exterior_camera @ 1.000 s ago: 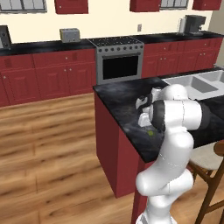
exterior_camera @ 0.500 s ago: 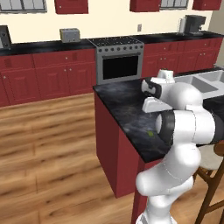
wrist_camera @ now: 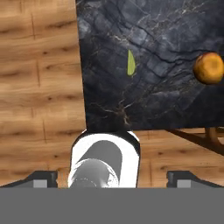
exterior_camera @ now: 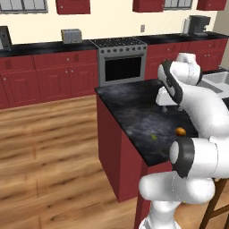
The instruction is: Open the fridge, remove the mango, lemon wedge, and chicken drumstick, and place them on any counter.
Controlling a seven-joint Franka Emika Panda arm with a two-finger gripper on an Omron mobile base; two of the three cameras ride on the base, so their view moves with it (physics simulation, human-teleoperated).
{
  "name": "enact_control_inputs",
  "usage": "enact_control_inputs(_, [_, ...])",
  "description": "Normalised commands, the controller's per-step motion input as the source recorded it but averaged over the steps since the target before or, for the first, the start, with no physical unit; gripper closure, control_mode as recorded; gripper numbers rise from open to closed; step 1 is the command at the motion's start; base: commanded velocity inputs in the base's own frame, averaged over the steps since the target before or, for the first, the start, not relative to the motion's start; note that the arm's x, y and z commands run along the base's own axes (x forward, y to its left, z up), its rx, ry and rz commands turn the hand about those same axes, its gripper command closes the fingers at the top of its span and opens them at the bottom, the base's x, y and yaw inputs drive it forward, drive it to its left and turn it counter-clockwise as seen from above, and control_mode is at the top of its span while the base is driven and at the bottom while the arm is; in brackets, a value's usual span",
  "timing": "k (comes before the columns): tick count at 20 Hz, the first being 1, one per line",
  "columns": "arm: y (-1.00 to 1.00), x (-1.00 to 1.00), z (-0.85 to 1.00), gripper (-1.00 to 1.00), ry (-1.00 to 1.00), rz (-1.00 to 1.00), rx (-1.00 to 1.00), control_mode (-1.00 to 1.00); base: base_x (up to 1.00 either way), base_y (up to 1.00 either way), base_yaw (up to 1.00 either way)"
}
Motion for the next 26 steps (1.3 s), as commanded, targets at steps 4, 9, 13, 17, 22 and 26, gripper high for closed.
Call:
enact_control_inputs(4, [0.14,-0.97,0.89,-1.0,0.0,-0.02,0.0,-1.0,0.0,0.0,0.0])
enact_control_inputs(9, [0.25,-0.98,0.79,-1.0,-0.02,0.0,-0.02,-1.0,0.0,0.0,0.0])
enact_control_inputs(13, [0.49,-1.0,0.39,-1.0,-0.17,-0.01,-0.06,-1.0,0.0,0.0,0.0])
enact_control_inputs(17, [0.93,-0.83,0.0,-1.0,-0.26,-0.02,-0.22,-1.0,0.0,0.0,0.0])
enact_control_inputs(22, [0.6,-0.46,0.0,-1.0,-0.35,-0.03,-0.08,-1.0,0.0,0.0,0.0])
enact_control_inputs(26, [0.02,-0.16,0.24,-1.0,-0.17,0.0,0.01,-1.0,0.0,0.0,0.0])
